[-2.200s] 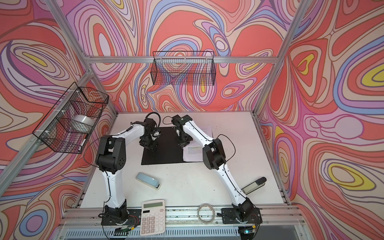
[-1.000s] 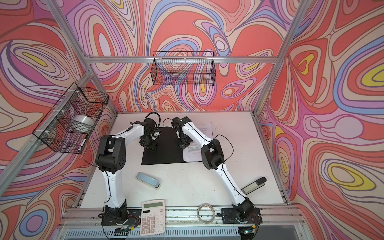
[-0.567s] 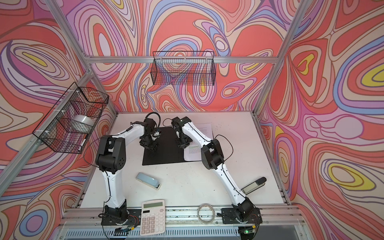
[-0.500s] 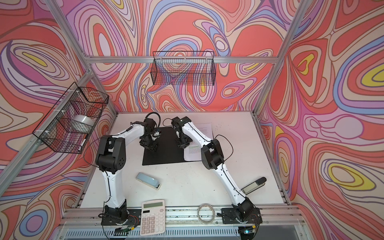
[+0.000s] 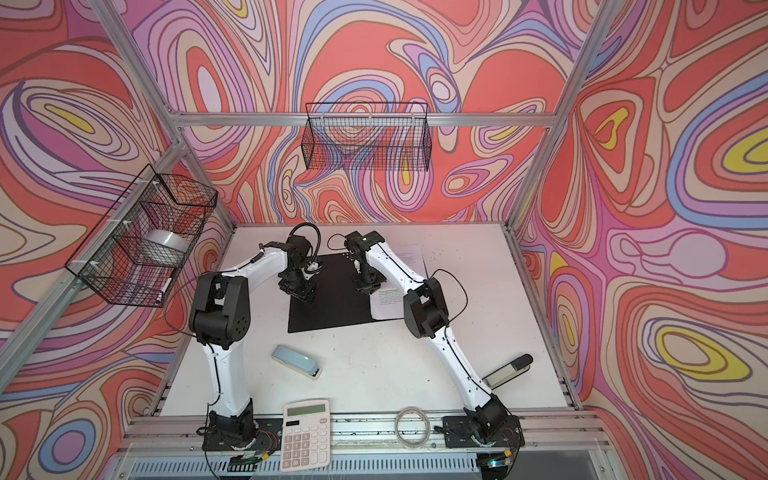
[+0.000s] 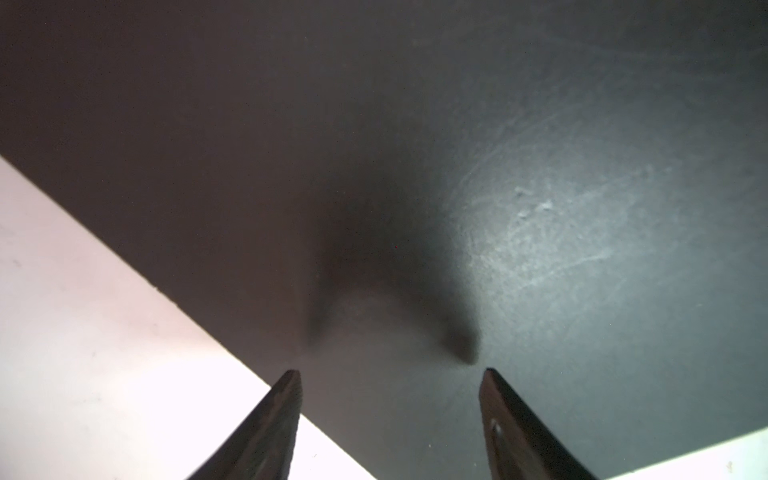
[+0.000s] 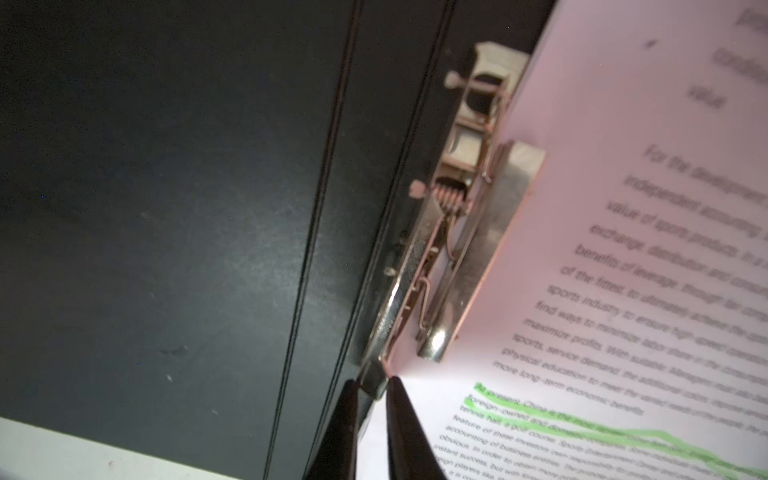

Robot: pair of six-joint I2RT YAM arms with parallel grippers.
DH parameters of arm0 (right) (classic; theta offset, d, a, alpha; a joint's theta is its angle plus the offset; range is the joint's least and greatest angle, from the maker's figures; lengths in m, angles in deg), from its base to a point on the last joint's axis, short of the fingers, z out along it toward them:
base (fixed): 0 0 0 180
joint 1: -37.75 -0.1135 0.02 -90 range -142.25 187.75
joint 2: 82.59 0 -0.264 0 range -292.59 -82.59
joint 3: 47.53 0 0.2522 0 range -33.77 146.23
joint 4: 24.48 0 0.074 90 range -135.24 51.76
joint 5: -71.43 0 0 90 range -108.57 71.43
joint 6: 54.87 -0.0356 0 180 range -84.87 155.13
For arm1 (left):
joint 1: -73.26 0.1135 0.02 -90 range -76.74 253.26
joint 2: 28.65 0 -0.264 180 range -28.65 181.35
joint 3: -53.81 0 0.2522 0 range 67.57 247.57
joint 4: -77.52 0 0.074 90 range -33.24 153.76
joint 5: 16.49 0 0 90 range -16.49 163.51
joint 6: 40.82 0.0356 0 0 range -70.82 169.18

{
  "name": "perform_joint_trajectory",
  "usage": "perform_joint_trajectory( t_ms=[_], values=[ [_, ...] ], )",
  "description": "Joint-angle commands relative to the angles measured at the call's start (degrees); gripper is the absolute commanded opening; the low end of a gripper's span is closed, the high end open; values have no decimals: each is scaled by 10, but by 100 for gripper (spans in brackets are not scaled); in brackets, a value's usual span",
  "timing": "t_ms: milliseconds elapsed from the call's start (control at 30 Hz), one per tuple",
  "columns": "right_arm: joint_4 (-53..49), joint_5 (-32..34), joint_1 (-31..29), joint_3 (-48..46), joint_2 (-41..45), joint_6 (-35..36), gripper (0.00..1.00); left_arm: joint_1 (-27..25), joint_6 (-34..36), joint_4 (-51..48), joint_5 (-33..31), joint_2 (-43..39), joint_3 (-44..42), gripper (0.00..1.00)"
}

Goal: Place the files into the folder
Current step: 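Lift the right gripper off the clip and draw it back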

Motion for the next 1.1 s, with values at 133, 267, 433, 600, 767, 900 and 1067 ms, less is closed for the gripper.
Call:
perform_joint_trajectory(
  t_ms=[133, 267, 433, 600, 767, 900, 1067],
  values=[
    [47, -2, 5, 18, 57, -19, 22, 4, -2, -37, 35, -59, 5, 76],
    [79, 18, 9, 13, 102, -32, 30, 21, -26, -64, 72, -87, 7, 85],
    [151, -44, 78, -90, 180, -92, 38, 69, -95, -94, 182, -90, 12, 93],
    [250, -100, 176, -241, 253, -107, 40, 103, -127, -90, 227, -62, 3, 93],
    [313, -136, 246, -330, 274, -110, 39, 110, -145, -73, 215, -31, 1, 93],
    [319, -143, 273, -340, 254, -99, 40, 112, -160, -63, 207, -8, 15, 92],
    [348, -149, 301, -367, 236, -95, 40, 113, -175, -61, 195, 14, 27, 92]
  ],
)
